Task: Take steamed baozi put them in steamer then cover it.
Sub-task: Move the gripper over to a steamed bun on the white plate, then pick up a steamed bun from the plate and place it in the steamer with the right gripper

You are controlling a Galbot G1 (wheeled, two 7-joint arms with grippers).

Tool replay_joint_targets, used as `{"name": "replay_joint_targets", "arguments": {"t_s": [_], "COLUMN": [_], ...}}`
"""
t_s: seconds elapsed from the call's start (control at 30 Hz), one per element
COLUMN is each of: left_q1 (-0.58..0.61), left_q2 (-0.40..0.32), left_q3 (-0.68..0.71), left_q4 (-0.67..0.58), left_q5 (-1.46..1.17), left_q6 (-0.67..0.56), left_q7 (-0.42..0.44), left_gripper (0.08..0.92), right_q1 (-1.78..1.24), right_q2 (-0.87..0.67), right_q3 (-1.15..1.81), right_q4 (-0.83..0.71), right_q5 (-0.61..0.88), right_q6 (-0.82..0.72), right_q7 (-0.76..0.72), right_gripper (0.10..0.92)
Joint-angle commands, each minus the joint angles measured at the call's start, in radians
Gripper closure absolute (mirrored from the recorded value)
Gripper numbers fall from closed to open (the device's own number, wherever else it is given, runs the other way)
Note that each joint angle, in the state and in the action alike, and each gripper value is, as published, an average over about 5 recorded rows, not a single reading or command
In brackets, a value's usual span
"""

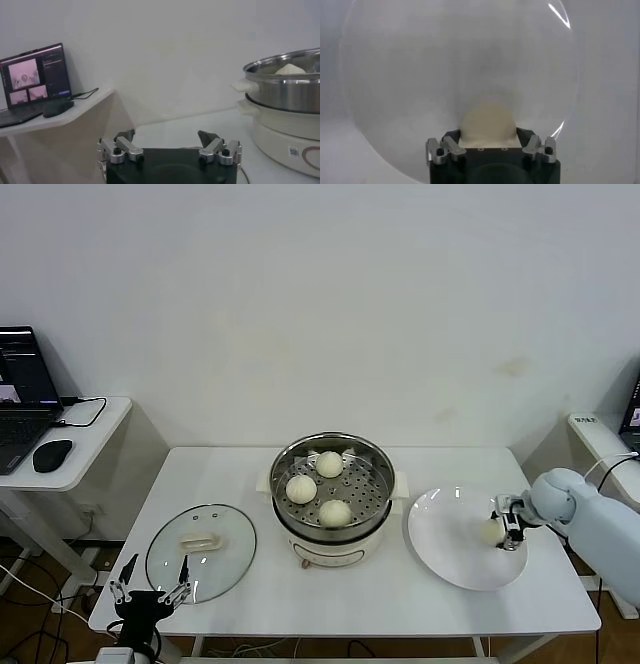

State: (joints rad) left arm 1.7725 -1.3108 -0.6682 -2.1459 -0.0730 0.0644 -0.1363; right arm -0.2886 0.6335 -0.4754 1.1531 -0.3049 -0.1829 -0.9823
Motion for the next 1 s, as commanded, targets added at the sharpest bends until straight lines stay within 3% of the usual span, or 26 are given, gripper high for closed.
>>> {"name": "replay_joint_targets", "arguments": {"t_s": [0.03, 0.27, 0.63, 1.0], "left_q1": [0.003, 0.003, -0.001, -0.001], "left_q2": [0.001, 0.005, 0.009, -0.001], "left_q3": [-0.001, -0.002, 0.013, 0.023], "left_q4": [-0.005, -0.012, -0.035, -0.062], "left_q5": [0.000, -0.001, 0.001, 0.001], "left_q6": [0.000, 0.000, 0.002, 0.002], "left_q7": [0.000, 0.000, 0.001, -0.001], "left_gripper": [0.177, 0.177, 0.177, 0.177], "right_q1": [0.018, 0.136, 0.620, 1.017], "right_q2": [-0.009, -0.090, -0.186, 0.020], "right_q3": [-0.013, -0.110, -0.485, -0.782], "right_q4": [0.005, 0.104, 0.396, 0.535], "right_q5": [0.008, 0.094, 0.422, 0.732], "right_q6": [-0.001, -0.037, -0.205, -0.403], "right_q7": [-0.012, -0.036, -0.030, 0.096], "right_gripper": [0.390, 0.421, 0.412, 0.398]}}
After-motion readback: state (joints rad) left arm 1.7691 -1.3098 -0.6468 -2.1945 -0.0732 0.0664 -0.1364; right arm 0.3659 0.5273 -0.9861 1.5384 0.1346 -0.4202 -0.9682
